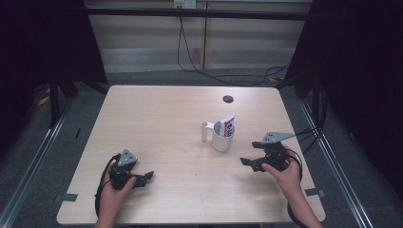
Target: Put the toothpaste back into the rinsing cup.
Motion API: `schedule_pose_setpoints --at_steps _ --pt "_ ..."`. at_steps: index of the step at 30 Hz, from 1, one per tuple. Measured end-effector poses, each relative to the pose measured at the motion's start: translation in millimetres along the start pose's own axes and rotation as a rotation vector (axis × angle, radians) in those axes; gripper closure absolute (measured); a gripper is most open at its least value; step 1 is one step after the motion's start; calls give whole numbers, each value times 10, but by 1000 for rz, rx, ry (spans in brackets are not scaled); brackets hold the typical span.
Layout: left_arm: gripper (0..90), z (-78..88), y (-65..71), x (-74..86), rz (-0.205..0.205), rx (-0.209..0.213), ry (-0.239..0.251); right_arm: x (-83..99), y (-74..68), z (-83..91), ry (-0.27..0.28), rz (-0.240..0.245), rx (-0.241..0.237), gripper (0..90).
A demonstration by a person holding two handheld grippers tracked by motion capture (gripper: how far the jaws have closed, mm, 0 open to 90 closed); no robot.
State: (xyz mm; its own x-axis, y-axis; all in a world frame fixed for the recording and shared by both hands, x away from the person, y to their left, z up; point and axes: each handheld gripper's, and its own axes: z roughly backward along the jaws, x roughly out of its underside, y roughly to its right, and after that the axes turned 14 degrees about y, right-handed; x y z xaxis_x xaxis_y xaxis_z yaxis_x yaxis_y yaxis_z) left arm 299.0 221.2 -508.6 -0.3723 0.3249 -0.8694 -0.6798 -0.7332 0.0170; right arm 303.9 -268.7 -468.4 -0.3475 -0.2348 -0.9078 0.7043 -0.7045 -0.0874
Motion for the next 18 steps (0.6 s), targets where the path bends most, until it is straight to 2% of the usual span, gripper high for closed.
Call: schedule_pose_setpoints --at_steps 6,18 --pt "157 -1 3 0 2 1 1 126 26 71 -6 -21 9 138" --pt "157 -1 1 0 2 0 1 318 22 156 -36 -19 25 138"
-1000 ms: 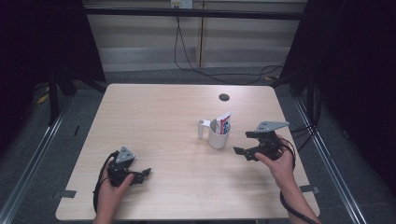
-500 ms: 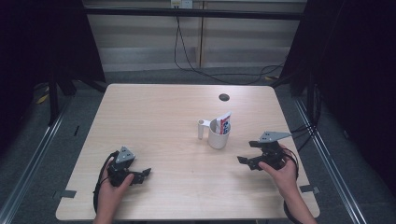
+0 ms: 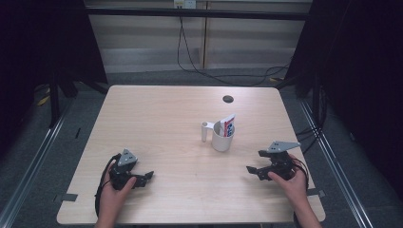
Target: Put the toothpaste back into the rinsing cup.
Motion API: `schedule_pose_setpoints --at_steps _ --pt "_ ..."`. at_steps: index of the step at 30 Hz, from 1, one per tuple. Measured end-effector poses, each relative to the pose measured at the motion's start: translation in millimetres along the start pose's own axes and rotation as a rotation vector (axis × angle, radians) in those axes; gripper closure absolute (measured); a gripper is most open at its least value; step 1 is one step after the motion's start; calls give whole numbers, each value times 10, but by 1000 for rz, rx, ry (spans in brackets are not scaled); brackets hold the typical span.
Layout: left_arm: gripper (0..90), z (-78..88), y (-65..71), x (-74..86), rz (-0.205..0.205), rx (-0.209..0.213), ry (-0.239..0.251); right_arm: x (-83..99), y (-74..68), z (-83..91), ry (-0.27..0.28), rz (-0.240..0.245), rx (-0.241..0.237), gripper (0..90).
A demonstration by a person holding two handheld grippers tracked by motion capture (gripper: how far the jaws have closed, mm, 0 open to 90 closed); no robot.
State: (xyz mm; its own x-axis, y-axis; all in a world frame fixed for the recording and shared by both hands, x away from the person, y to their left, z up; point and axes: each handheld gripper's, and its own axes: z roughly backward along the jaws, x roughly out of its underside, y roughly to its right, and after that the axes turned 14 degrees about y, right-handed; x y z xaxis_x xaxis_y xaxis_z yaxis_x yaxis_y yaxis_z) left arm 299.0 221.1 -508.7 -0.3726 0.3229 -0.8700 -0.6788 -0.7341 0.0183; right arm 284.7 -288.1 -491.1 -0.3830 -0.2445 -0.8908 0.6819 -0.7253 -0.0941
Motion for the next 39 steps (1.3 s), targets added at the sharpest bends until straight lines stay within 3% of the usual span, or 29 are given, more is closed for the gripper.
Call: schedule_pose_setpoints --at_steps 21,29,39 --pt "157 -1 2 1 2 -1 2 236 8 136 -28 -3 25 137" --pt "157 -1 2 1 3 -1 2 297 0 170 -58 31 39 137" --pt "157 -1 3 1 3 -1 2 320 -29 178 -54 52 37 133"
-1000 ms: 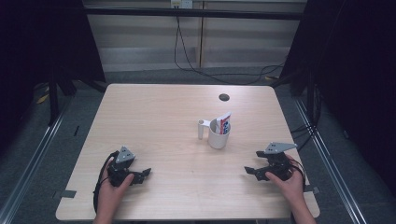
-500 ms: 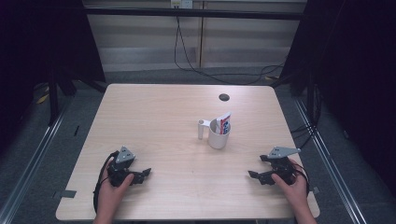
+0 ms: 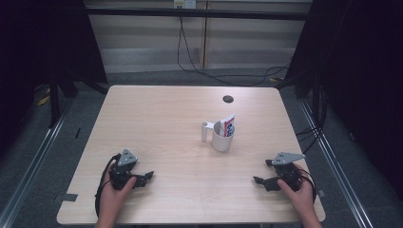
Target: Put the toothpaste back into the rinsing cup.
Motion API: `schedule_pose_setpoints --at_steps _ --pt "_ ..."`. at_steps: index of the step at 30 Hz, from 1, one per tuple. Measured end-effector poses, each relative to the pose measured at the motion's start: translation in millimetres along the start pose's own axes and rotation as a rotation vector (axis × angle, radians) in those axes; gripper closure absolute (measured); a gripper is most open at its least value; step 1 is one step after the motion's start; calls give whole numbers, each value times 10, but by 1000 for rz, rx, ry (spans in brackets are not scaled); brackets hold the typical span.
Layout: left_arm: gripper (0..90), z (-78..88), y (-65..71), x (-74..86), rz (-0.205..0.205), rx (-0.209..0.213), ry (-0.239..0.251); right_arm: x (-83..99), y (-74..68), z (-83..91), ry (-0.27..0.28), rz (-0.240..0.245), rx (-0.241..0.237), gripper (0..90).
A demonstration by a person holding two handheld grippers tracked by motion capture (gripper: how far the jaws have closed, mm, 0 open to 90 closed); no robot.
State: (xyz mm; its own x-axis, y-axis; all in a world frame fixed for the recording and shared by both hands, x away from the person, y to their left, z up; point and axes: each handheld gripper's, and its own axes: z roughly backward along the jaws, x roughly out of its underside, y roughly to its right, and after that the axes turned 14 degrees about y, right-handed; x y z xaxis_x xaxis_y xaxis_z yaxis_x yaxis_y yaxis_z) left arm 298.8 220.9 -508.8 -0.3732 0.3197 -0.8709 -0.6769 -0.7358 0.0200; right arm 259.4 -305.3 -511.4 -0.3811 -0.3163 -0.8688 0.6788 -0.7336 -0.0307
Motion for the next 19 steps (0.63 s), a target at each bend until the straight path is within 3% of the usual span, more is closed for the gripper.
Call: schedule_pose_setpoints --at_steps 19 --pt "157 0 0 1 0 0 1 2 12 3 -5 8 -9 128"
